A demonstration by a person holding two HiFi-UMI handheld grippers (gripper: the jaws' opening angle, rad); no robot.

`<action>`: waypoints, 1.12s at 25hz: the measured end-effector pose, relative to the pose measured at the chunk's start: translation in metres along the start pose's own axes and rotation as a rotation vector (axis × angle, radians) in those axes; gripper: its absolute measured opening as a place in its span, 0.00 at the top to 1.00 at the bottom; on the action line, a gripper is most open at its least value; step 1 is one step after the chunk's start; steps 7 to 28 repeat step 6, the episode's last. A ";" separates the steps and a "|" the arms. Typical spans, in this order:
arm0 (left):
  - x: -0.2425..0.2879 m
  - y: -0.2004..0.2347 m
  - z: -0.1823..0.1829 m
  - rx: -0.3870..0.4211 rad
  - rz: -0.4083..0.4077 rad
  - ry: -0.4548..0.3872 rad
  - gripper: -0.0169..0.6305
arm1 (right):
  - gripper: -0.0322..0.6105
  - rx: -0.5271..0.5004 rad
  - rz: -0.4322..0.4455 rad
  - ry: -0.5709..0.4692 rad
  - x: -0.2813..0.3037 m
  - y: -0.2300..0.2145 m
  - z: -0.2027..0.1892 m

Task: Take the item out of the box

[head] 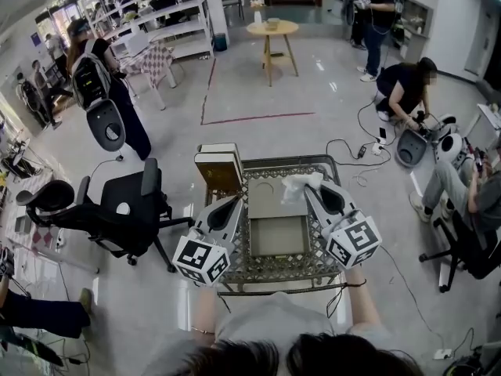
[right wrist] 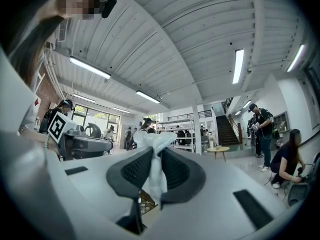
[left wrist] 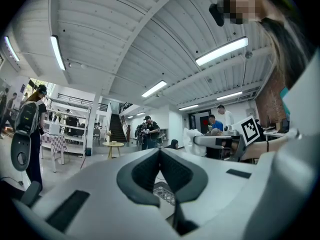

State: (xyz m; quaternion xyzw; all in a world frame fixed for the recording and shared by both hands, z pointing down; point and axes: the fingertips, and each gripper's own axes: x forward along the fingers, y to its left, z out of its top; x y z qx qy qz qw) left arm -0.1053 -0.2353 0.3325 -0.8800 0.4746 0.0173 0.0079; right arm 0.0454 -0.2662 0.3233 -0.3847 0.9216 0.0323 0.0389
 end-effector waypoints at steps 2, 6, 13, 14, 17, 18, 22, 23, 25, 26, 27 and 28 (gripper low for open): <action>0.001 0.000 -0.001 0.001 -0.005 0.003 0.95 | 0.84 0.000 -0.002 0.000 0.000 -0.001 -0.001; 0.004 0.000 -0.002 0.002 -0.012 0.002 0.95 | 0.84 -0.002 -0.008 -0.002 0.001 -0.003 -0.002; 0.004 0.000 -0.002 0.002 -0.012 0.002 0.95 | 0.84 -0.002 -0.008 -0.002 0.001 -0.003 -0.002; 0.004 0.000 -0.002 0.002 -0.012 0.002 0.95 | 0.84 -0.002 -0.008 -0.002 0.001 -0.003 -0.002; 0.004 0.000 -0.002 0.002 -0.012 0.002 0.95 | 0.84 -0.002 -0.008 -0.002 0.001 -0.003 -0.002; 0.004 0.000 -0.002 0.002 -0.012 0.002 0.95 | 0.84 -0.002 -0.008 -0.002 0.001 -0.003 -0.002; 0.004 0.000 -0.002 0.002 -0.012 0.002 0.95 | 0.84 -0.002 -0.008 -0.002 0.001 -0.003 -0.002; 0.004 0.000 -0.002 0.002 -0.012 0.002 0.95 | 0.84 -0.002 -0.008 -0.002 0.001 -0.003 -0.002; 0.004 0.000 -0.002 0.002 -0.012 0.002 0.95 | 0.84 -0.002 -0.008 -0.002 0.001 -0.003 -0.002; 0.004 0.000 -0.002 0.002 -0.012 0.002 0.95 | 0.84 -0.002 -0.008 -0.002 0.001 -0.003 -0.002; 0.004 0.000 -0.002 0.002 -0.012 0.002 0.95 | 0.84 -0.002 -0.008 -0.002 0.001 -0.003 -0.002; 0.004 0.000 -0.002 0.002 -0.012 0.002 0.95 | 0.84 -0.002 -0.008 -0.002 0.001 -0.003 -0.002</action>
